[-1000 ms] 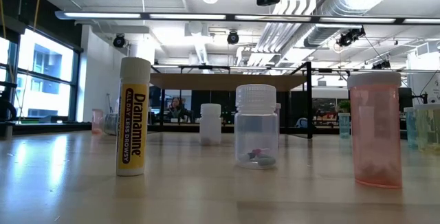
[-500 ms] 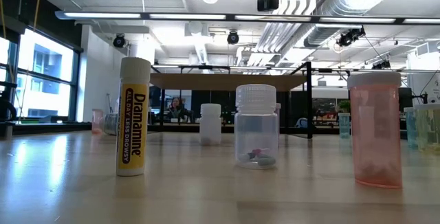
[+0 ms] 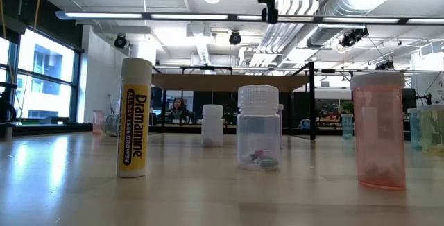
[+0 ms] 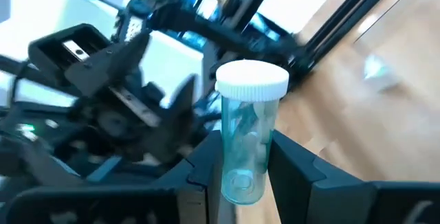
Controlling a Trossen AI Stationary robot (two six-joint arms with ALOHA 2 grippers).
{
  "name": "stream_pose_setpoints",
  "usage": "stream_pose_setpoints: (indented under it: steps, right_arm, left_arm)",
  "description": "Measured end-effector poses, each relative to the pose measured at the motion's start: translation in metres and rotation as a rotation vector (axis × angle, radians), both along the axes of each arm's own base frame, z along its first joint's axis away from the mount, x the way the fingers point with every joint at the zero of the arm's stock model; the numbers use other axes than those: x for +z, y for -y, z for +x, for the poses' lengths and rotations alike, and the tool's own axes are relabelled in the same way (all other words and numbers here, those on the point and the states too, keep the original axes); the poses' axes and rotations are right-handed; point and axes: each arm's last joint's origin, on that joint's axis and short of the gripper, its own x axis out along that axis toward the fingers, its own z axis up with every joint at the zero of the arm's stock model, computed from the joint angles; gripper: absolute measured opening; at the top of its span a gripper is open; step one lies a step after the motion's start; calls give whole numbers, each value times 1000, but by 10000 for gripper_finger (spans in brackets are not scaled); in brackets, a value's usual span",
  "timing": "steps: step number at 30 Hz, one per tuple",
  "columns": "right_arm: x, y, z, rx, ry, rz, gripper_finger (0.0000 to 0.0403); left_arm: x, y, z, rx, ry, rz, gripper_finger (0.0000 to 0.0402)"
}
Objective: Pick and place medicine bottles onto shelf by color
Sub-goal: Put the blue pill bottle on the shelf
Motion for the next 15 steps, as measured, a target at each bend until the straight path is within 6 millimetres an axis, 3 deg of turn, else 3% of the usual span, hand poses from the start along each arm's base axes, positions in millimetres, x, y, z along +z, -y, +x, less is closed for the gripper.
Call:
stream_pose_setpoints:
  steps: [9, 15]
  right_arm:
    - [3, 20, -7, -147, 43, -248, 85]
    - [21, 24, -9, -262, 72, -484, 85]
  left_arm:
    - [30, -17, -26, -116, 401, -117, 199]
    - [33, -31, -47, -284, 638, -385, 199]
